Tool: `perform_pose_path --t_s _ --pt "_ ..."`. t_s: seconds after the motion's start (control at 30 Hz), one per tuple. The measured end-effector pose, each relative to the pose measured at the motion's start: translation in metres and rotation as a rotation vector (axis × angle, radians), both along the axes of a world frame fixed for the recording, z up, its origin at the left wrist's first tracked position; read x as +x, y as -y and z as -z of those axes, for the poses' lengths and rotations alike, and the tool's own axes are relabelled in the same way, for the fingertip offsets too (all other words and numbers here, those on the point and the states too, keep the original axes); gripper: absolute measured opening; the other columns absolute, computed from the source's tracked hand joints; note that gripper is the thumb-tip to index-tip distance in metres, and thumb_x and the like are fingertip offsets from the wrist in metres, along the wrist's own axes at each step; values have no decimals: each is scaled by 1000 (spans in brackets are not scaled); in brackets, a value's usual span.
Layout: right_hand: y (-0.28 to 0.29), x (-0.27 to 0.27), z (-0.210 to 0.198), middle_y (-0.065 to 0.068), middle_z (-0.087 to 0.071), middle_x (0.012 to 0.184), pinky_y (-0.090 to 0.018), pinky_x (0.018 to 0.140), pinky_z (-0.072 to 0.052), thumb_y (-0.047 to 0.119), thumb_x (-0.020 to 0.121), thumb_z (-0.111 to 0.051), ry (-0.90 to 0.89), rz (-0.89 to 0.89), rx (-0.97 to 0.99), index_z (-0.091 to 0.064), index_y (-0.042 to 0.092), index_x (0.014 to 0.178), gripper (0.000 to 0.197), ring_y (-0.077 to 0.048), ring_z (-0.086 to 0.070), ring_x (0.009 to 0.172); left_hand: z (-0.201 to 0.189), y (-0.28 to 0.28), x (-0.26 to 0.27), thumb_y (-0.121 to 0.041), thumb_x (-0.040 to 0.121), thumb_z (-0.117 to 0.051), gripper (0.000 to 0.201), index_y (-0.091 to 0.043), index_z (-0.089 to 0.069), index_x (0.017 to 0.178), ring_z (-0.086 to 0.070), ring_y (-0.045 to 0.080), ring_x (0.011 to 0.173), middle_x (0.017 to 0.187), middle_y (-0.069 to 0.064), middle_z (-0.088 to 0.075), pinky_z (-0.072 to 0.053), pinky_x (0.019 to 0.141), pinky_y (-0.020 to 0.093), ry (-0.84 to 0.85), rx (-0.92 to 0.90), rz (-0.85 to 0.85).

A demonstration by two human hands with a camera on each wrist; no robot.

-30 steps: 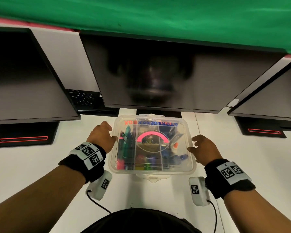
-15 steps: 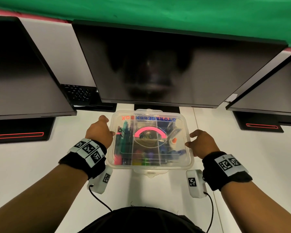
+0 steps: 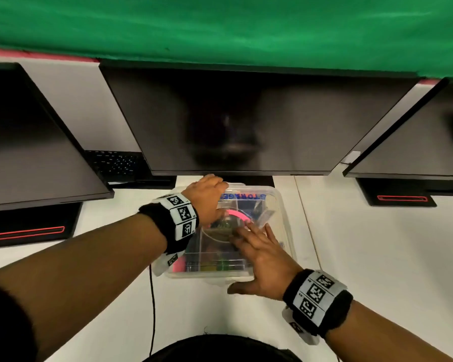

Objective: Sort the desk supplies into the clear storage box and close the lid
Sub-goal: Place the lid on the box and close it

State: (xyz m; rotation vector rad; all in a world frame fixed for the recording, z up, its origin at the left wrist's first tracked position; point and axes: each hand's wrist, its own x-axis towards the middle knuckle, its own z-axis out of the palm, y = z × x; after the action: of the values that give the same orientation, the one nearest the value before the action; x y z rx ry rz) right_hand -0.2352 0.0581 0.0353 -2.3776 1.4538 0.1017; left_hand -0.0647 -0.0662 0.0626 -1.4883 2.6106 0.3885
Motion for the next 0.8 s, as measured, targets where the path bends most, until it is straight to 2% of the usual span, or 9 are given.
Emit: perform_pose_path --t_s 0.1,0.2,0.27,0.33,0.4,0.5,0.6,0.7,0.8 --pt "-3 6 10 3 -19 158 -48 113 14 78 69 -48 -12 9 -76 -18 25 149 101 -22 -7 148 5 13 -8 -43 84 -62 84 -12 -16 148 -14 22 145 156 7 -17 -16 119 33 88 70 53" --pt "-4 8 14 1 -27 155 -46 110 15 74 73 -49 -13 19 -115 -24 23 148 94 -23 -16 147 6 19 -9 -44 78 -69 93 -12 -17 147 -25 21 142 155 5 -21 -22 116 29 44 144 -8" --pt "-4 9 16 0 -38 150 -48 112 6 73 72 -48 -30 9 -117 -32 21 145 91 -23 -28 143 5 19 -10 -44 75 -72 94 -12 -21 147 -33 22 137 152 5 -28 -27 113 28 13 158 -20" --pt "-4 10 17 1 -54 137 -52 110 -14 76 66 -48 -101 -5 -121 -46 21 135 89 -22 -48 131 5 19 -11 -44 74 -73 93 -12 -23 146 -37 22 134 149 4 -32 -31 110 29 6 158 -32" --pt "-3 12 19 2 -63 126 -52 106 -29 77 62 -52 -135 -3 -167 -55 21 127 86 -20 -59 120 6 22 -12 -45 72 -75 95 -13 -24 145 -39 23 132 146 5 -35 -33 109 30 8 163 -42" --pt "-3 13 26 0 -65 123 -54 102 -39 74 59 -61 -109 -24 -220 -59 19 124 85 -21 -61 117 8 27 -14 -44 67 -79 96 -14 -28 143 -44 23 128 142 5 -41 -36 106 30 -1 192 -62" --pt "-3 15 29 0 -65 122 -55 100 -42 72 60 -61 -123 -34 -249 -59 18 124 84 -21 -61 117 9 32 -17 -43 64 -81 95 -15 -33 140 -48 23 122 136 6 -47 -40 104 32 9 185 -71" --pt "-5 12 29 0 -65 122 -55 99 -40 74 61 -58 -134 -23 -237 -53 19 125 85 -20 -62 116 12 29 -16 -42 64 -81 97 -16 -30 142 -46 24 124 137 5 -44 -39 105 32 6 195 -65" --pt "-3 14 19 4 -60 129 -51 106 -29 77 61 -52 -124 3 -161 -47 22 130 88 -17 -56 123 12 21 -9 -44 73 -73 98 -21 -14 148 -29 23 139 151 4 -28 -27 114 36 -1 174 -39"
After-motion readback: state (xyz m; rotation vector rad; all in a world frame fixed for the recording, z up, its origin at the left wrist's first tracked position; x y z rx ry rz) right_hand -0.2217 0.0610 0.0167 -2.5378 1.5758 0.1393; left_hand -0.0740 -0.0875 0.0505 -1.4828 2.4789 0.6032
